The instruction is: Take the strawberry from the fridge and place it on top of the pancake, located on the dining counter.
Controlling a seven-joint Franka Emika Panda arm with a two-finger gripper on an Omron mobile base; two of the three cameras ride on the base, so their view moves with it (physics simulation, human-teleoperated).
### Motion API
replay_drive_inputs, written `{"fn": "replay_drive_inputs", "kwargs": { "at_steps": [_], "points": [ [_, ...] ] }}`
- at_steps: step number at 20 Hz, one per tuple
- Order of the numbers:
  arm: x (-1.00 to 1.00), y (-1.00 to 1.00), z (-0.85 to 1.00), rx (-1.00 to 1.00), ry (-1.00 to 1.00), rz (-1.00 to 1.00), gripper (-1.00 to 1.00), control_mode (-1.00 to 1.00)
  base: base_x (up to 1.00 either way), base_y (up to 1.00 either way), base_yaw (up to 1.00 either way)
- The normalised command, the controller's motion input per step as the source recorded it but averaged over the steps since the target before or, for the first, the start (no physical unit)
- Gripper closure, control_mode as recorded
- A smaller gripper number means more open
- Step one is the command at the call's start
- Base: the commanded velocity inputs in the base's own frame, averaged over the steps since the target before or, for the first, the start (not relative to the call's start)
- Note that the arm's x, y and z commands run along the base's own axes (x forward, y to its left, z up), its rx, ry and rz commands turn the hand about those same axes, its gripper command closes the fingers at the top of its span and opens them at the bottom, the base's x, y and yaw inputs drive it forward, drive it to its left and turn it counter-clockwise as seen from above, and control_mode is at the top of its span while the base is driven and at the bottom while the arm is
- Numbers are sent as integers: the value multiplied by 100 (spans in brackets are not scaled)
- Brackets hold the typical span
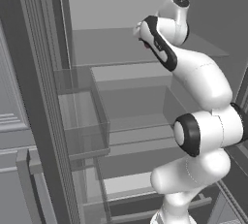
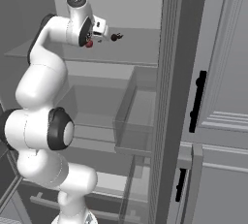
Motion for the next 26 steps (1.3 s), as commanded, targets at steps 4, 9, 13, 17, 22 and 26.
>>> {"fn": "replay_drive_inputs", "kwargs": {
  "at_steps": [4, 9, 13, 17, 22, 26],
  "points": [
    [-3, 0, -8, 0, 0, 0, -100, -100, 0, 0, 0],
    [0, 1, -17, 0, 0, 0, -100, -100, 0, 0, 0],
    [13, 10, -24, 0, 1, 0, -100, -100, 0, 0, 0],
    [14, 1, -16, 0, 0, 0, -100, -100, 0, 0, 0],
    [6, 0, -6, 0, 0, 0, -100, -100, 0, 0, 0],
    [0, 0, -15, 0, 0, 0, 100, -100, 0, 0, 0]
  ]
}}
